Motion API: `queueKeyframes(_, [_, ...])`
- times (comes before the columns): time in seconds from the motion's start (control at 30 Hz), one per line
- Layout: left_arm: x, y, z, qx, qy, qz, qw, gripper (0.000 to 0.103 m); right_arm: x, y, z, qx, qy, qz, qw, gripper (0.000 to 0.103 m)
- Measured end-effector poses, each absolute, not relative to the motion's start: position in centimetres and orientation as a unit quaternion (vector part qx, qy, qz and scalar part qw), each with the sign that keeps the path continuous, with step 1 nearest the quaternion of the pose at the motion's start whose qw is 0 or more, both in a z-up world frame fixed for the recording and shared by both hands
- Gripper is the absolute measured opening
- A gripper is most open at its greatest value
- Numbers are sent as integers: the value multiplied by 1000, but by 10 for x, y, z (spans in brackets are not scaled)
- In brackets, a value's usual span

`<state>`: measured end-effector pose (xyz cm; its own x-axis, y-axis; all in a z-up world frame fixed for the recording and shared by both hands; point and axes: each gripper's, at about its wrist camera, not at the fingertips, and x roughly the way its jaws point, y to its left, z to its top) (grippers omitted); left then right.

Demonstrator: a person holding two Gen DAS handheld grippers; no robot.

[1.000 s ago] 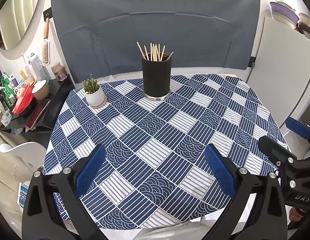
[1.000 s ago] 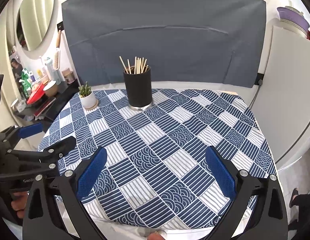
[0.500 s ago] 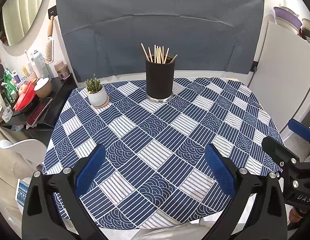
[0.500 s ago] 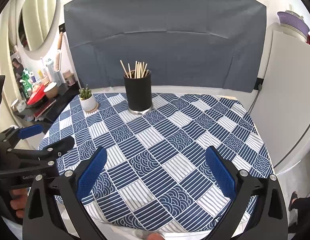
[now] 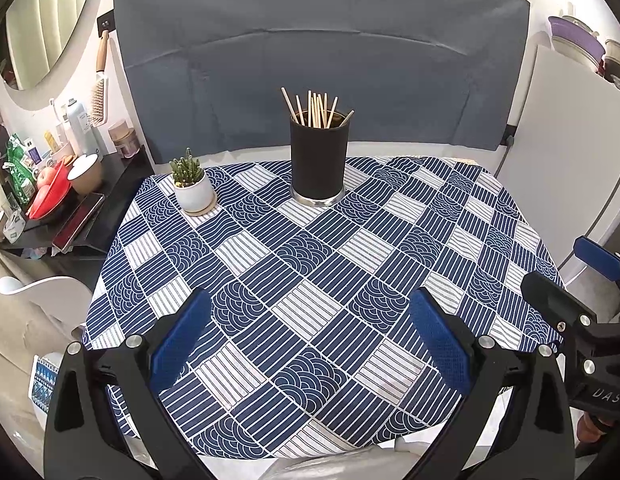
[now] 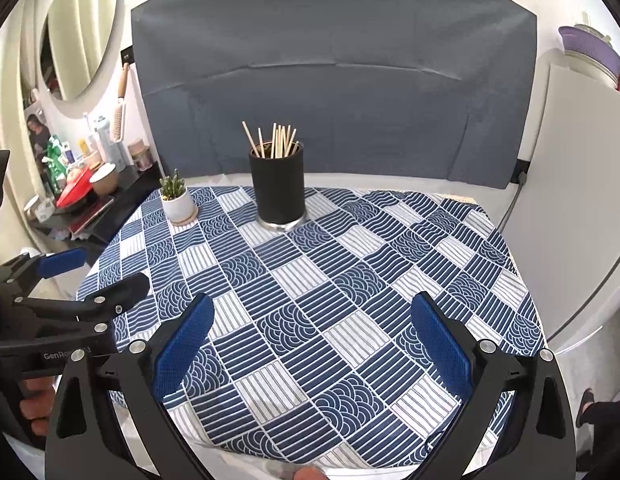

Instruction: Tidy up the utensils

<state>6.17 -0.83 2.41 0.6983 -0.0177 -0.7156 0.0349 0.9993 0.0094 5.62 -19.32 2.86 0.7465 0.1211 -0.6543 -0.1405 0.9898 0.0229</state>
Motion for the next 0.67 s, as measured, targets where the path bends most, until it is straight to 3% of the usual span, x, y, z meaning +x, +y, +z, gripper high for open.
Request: queueKeyframes(0.67, [63, -5, 24, 6, 382, -13, 924, 97, 63, -191, 25, -16, 352, 77, 933, 95])
